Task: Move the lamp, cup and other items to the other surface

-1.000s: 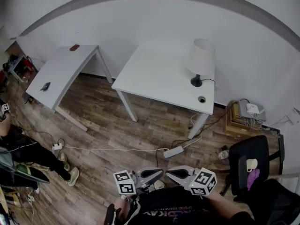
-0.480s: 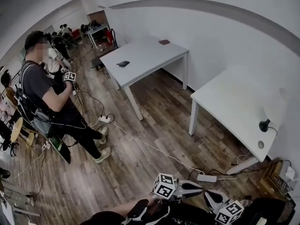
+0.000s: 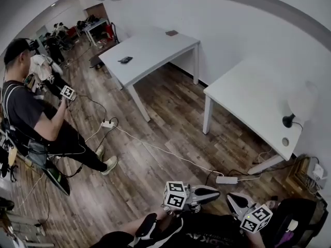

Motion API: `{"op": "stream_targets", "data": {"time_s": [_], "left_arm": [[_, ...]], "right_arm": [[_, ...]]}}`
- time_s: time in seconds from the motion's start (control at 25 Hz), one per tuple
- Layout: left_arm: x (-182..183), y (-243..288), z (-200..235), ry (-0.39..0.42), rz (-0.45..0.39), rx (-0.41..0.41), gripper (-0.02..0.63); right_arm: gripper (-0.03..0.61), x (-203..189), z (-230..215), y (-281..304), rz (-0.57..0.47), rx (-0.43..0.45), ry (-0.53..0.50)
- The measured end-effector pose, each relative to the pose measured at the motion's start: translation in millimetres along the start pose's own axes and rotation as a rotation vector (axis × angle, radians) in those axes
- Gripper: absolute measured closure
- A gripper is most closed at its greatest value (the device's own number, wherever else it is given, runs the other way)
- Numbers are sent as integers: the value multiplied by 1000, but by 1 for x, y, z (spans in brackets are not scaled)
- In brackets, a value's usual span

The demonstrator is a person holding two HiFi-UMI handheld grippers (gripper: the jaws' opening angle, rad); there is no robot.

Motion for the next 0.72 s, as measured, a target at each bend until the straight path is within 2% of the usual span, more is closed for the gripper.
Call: {"op": "stream_targets", "data": {"time_s": [0.16,0.28,0.48,0.72], "left_arm": [[13,-17,17,-2,-42,11,618],[12,-10,26,-8,-32,26,618],[16,6,28,5,-22,34,618],[21,17,40,15,-40,83,618]], "right_arm": [[566,4,-8,23,-3,7,-42],[555,11,-27,23,-39,-14,-17],[536,25,-60,2,-66,-121,-5],[502,45,-134,-11,-106,-296,2]]}}
Point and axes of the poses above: the fingertips, and each gripper's own axes: y forward along the fingers, z to its left, x out of its top, the point moved 7 cm from there along -y, backward along the fingers, and after that the axes turned 7 degrees about -z, right-handed, at the moved point
